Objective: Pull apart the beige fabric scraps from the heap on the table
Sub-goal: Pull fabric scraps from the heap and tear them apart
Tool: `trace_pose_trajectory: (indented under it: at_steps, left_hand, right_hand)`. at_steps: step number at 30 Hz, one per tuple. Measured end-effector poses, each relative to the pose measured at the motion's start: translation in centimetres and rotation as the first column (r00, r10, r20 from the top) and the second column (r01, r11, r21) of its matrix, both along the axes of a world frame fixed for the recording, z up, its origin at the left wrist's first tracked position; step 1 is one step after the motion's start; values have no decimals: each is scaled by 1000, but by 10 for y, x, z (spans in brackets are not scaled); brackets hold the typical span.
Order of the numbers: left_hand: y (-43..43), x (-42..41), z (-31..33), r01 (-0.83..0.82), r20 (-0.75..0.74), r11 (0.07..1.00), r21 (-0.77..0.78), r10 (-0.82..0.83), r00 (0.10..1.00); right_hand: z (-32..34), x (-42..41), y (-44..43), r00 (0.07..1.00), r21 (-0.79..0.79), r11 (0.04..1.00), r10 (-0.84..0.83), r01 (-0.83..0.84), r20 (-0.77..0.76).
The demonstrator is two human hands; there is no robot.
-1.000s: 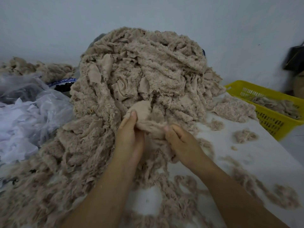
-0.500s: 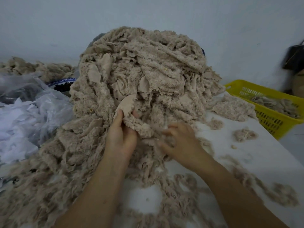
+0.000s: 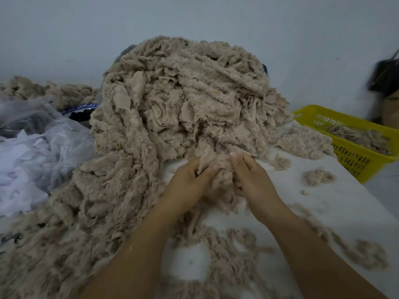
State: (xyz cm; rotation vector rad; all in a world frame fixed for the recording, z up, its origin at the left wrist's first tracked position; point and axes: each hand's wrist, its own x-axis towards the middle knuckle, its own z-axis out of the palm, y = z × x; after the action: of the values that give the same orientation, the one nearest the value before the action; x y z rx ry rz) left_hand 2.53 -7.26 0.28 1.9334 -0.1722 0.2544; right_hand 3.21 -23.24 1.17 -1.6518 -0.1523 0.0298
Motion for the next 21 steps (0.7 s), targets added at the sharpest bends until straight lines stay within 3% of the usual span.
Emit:
trace_pose_trajectory:
  at_steps: [2, 5, 6, 9, 11, 13, 16, 21]
  left_hand:
    - [7, 0, 3, -43, -107, 976, -212, 21, 994]
    - [8, -1, 10, -103, -227, 868, -486, -12, 974]
    - [9, -1, 14, -105, -218, 798, -593, -33, 975]
    - [29, 7, 19, -86, -134, 433, -897, -82, 988]
    - [38, 10, 19, -117, -147, 354, -928, -59, 987]
    - [36, 8, 17, -151, -181, 390, -908, -42, 983]
    - [23, 3, 18, -112, -178, 463, -879, -100, 979]
    - [11, -2, 14, -99, -238, 656, -748, -126, 963]
  right_hand:
    - [1, 3, -3, 998, 70, 997, -35, 38, -42]
    - [2, 6, -7, 992, 142, 984, -94, 106, -89]
    - [4, 7, -9, 987, 168, 975, -130, 144, -96]
    - [9, 12, -23, 961, 253, 928, -252, 273, -114]
    - [11, 12, -30, 966, 286, 923, -235, 258, -112]
    - [11, 9, -28, 990, 206, 971, -110, 125, -83]
    - [5, -1, -15, 997, -149, 986, 76, -75, 4]
    - [-2, -10, 8, 972, -245, 956, 197, -163, 124]
